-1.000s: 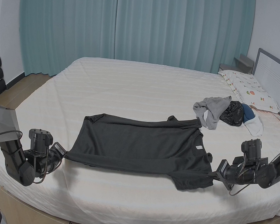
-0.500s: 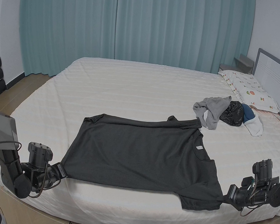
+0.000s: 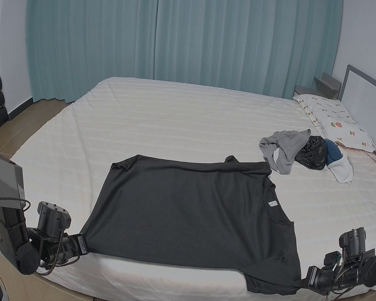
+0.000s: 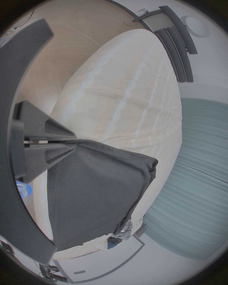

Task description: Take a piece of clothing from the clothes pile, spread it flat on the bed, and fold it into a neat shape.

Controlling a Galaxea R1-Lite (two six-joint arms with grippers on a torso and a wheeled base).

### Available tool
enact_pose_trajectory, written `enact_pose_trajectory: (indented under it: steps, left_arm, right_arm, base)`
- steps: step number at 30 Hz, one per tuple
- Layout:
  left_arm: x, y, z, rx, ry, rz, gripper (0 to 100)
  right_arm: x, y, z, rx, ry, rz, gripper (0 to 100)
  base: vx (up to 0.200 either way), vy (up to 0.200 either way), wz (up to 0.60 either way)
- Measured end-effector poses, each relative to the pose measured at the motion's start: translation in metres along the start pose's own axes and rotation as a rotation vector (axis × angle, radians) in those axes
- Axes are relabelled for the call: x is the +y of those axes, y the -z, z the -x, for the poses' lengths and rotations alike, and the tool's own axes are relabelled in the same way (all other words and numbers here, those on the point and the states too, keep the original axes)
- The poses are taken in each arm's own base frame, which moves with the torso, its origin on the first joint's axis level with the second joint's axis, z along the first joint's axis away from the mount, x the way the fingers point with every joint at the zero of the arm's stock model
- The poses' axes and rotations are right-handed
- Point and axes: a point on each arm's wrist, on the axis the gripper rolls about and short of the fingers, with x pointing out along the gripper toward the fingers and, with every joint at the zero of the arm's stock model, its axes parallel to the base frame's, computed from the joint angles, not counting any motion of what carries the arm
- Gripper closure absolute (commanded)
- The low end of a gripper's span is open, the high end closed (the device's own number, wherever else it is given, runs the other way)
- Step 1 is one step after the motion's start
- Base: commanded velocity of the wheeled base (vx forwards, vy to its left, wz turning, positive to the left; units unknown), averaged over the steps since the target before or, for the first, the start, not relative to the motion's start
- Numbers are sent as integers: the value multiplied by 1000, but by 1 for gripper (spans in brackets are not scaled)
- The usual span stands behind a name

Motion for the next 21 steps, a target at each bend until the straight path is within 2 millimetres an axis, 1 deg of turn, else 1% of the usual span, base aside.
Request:
enact_pose_trajectory:
  steps: [7,14,15,21]
  left_arm:
    - [3,13,5,66,-24,-56,100]
    - [5,20,5,116,-44,-108,100]
    - [6,21,5,122,-45,-112,0]
    - [5,25,4,146,-43,-123,0]
  right_arm:
    - [-7,8,-7,58,34,24,100]
    - [-12,9,-19,102,54,35,100]
    - [-13,8,-21,104,53,39,0]
    - [-14,3,-28,90,12,48,0]
  base:
    - [0,0,0]
    - [0,0,0]
    - [0,0,0]
    - [0,0,0]
